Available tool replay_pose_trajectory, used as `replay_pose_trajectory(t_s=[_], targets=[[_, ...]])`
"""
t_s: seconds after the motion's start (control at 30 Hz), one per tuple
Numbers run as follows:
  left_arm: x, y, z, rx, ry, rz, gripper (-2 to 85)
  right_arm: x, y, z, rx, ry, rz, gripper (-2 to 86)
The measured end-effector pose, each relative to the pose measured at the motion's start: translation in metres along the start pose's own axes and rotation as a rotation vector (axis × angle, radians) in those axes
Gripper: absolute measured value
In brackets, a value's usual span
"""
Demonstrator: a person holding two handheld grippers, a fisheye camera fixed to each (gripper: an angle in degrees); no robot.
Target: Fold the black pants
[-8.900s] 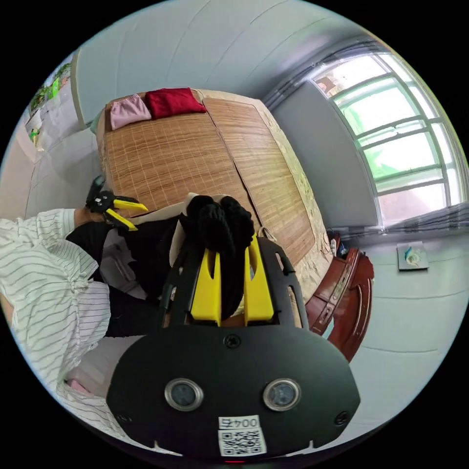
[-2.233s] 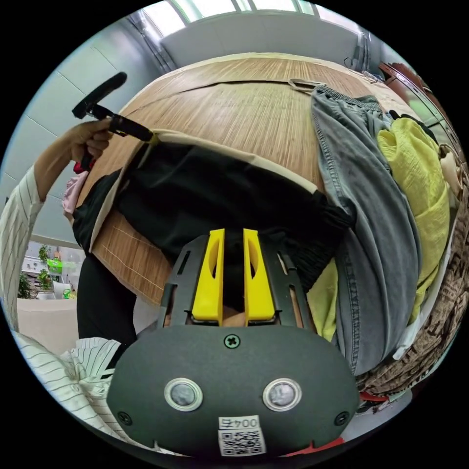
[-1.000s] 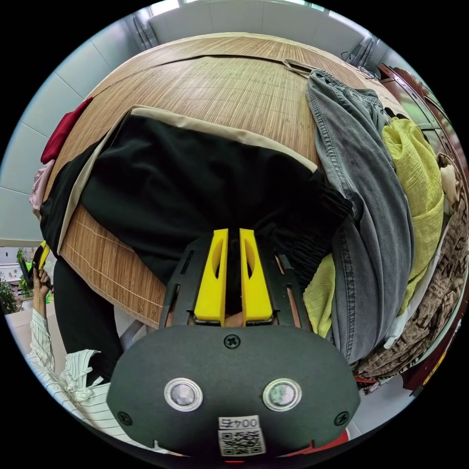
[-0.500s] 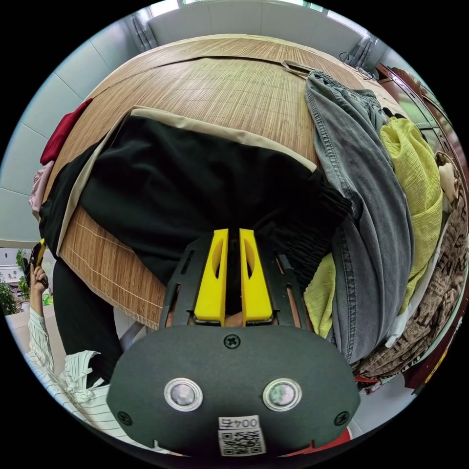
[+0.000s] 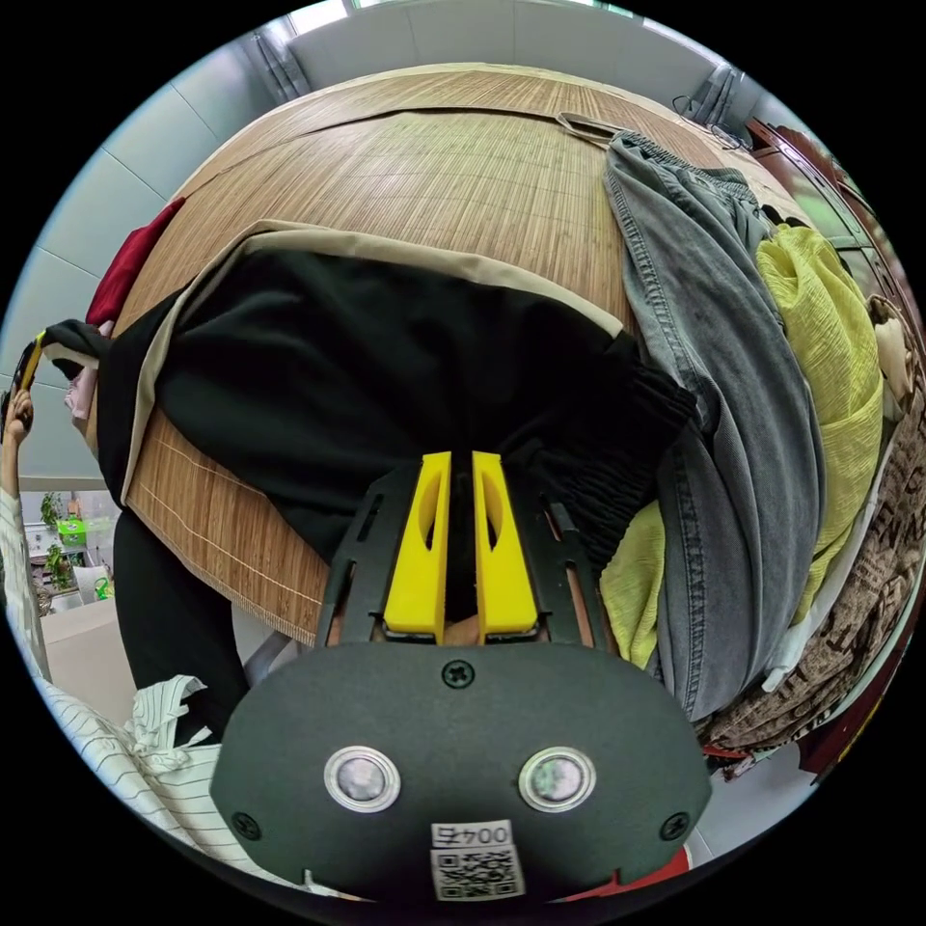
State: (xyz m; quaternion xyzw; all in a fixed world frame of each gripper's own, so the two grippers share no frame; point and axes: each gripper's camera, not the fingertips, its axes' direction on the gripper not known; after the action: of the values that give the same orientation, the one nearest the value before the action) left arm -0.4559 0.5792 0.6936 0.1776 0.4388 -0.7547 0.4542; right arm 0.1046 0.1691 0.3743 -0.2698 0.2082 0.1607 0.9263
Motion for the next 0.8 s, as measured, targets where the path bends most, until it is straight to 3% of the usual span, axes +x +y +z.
replay_pose_trajectory(t_s=[0.2,0.3,0.47,0.57,0.67,0.77,0.8], targets=[[-0.016,-0.029,0.072,-0.087,-0.249,-0.01,2.2,0.001,-0.006,0.007,-0.018,-0.052,0.004,5.1],[-0.04,-0.019,0.08,-0.076,-0.242,-0.062,2.3,0.002,-0.009,0.01,-0.019,-0.078,0.016,5.1],[-0.063,-0.005,0.043,-0.102,-0.239,-0.015,2.8,-0.002,-0.013,0.016,-0.014,-0.087,0.017,5.0],[-0.082,-0.003,0.019,-0.259,-0.323,0.065,3.7,-0.005,-0.016,0.02,-0.014,-0.089,0.016,5.0],[-0.117,0.004,0.003,-0.405,-0.333,-0.018,6.4,-0.008,-0.019,0.024,-0.016,-0.086,0.008,5.1],[-0.137,0.018,-0.018,-0.417,-0.33,-0.058,11.4,-0.012,-0.024,0.027,-0.022,-0.084,-0.015,5.4],[-0.138,0.025,-0.027,-0.38,-0.243,-0.053,12.5,-0.011,-0.027,0.028,-0.032,-0.098,-0.022,5.8]])
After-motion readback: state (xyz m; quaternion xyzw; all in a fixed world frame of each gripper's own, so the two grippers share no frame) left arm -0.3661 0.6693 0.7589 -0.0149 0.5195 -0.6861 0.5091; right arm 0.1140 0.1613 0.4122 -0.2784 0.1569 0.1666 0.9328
